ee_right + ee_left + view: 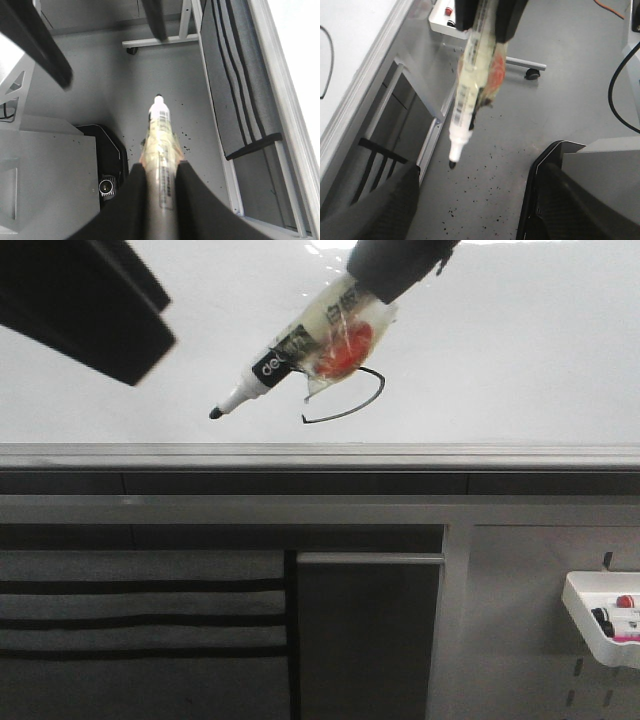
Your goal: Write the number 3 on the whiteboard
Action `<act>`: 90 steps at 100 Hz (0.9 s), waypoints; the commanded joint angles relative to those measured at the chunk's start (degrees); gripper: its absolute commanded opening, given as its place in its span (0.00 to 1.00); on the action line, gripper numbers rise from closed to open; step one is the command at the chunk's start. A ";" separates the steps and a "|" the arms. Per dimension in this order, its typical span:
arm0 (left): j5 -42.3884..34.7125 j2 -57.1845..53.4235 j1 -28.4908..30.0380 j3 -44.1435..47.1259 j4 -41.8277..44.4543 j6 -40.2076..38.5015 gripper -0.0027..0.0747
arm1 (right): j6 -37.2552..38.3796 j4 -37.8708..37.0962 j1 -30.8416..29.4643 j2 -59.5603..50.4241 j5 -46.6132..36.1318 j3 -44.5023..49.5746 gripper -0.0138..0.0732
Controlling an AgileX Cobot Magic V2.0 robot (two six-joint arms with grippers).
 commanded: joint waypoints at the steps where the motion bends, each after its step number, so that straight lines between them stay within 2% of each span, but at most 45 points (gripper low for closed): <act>1: -2.89 3.14 -1.06 -4.40 -2.54 0.45 0.64 | -1.28 2.38 0.03 -1.89 -1.53 -1.48 0.18; 22: -3.12 9.57 -1.15 -8.15 -2.77 1.58 0.64 | -1.28 2.38 0.03 -1.89 -3.32 -1.48 0.18; 40: -3.33 10.52 -1.15 -8.55 -3.50 1.70 0.63 | -1.28 2.38 0.03 -1.89 -3.55 -1.48 0.18; 45: -3.23 10.52 -1.15 -8.66 -3.51 1.70 0.59 | -1.28 2.38 0.03 -1.89 -3.55 -1.48 0.18; 61: -3.12 10.52 -1.15 -8.78 -4.11 1.70 0.36 | -1.28 2.38 0.03 -1.89 -3.55 -1.48 0.18; 72: -3.12 10.52 -1.15 -8.78 -4.11 1.70 0.24 | -1.28 2.38 0.03 -1.89 -3.29 -1.48 0.18; 90: -3.12 10.52 -1.15 -8.78 -4.11 1.70 0.15 | -1.28 2.69 0.03 -1.89 -3.31 -1.48 0.18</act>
